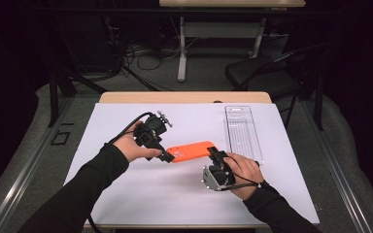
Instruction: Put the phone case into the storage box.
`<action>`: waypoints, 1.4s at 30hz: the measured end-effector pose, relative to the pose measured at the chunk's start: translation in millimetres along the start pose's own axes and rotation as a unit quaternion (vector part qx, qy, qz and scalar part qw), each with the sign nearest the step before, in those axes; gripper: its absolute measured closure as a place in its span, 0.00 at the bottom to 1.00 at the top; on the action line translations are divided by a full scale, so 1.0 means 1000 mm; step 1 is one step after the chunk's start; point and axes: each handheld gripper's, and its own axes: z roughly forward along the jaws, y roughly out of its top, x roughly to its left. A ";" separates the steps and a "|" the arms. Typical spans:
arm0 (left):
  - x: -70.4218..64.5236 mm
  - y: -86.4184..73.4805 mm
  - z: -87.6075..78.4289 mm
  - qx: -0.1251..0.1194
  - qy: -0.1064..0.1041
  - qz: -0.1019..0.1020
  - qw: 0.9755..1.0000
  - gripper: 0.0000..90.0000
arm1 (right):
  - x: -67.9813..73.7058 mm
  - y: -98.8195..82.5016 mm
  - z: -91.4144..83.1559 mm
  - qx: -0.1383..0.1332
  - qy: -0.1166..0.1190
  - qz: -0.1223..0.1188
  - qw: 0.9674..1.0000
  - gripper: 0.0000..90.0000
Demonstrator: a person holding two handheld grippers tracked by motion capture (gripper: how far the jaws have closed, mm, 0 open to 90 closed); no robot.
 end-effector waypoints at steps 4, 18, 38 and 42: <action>0.001 -0.005 -0.003 0.000 0.003 0.000 1.000 0.16 | -0.005 -0.002 0.000 -0.001 0.012 0.033 0.999 0.89; 0.004 -0.016 -0.009 -0.022 0.007 -0.005 1.000 0.17 | -0.017 -0.005 -0.001 -0.015 0.042 0.134 0.990 0.89; 0.006 -0.019 -0.003 -0.044 0.002 -0.013 0.999 0.21 | -0.029 -0.016 -0.006 -0.058 0.086 0.322 0.941 0.89; 0.007 -0.020 -0.003 -0.053 0.000 -0.018 0.998 0.24 | -0.030 -0.020 -0.006 -0.070 0.097 0.362 0.925 0.89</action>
